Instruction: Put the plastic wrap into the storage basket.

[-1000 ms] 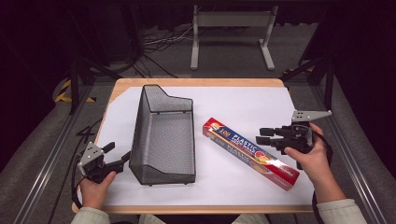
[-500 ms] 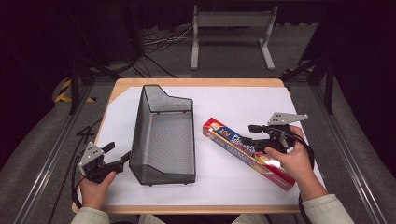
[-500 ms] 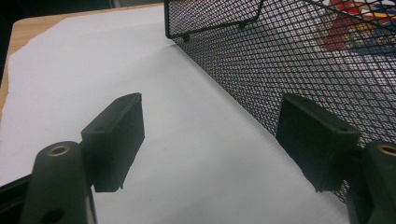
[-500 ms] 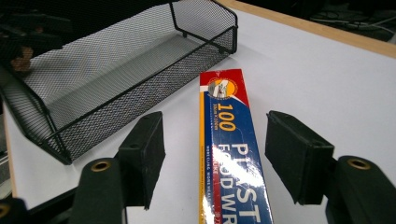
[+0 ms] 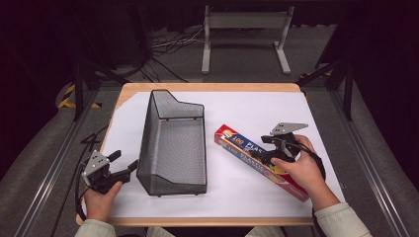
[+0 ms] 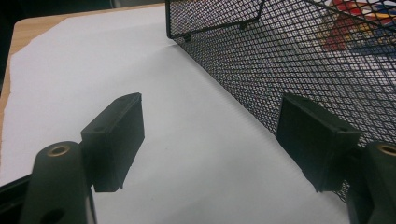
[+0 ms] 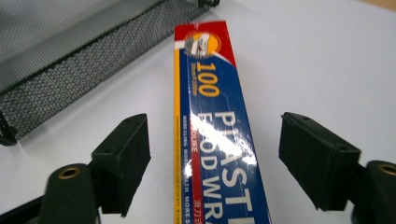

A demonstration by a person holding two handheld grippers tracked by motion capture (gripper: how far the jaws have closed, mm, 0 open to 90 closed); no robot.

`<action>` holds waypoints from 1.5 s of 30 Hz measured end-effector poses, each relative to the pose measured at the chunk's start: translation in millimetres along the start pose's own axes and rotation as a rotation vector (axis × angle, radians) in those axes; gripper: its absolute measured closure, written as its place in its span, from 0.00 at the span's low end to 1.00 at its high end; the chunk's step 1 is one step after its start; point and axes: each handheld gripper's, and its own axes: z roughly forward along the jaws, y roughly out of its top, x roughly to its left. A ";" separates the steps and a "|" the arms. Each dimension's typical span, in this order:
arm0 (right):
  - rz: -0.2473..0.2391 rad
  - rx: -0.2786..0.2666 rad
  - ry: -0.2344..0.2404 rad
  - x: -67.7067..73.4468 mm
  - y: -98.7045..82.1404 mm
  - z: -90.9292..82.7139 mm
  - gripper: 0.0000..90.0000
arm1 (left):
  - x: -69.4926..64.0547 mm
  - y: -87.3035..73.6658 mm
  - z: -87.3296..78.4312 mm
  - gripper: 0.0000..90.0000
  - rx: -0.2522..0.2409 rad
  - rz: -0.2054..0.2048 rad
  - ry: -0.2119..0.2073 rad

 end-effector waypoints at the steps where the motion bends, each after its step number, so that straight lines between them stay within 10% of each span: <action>1: -0.002 0.014 -0.002 0.0 -0.6 1.2 0.25 | -0.1 0.0 0.1 0.27 -0.001 0.000 0.000; 22: -0.026 0.262 -0.008 0.0 -10.3 23.5 0.18 | 0.0 -0.1 0.3 0.27 0.002 0.000 0.000; 45: -0.097 0.418 -0.037 1.0 -12.9 34.9 0.45 | 0.5 -0.2 0.2 0.27 0.002 -0.004 0.006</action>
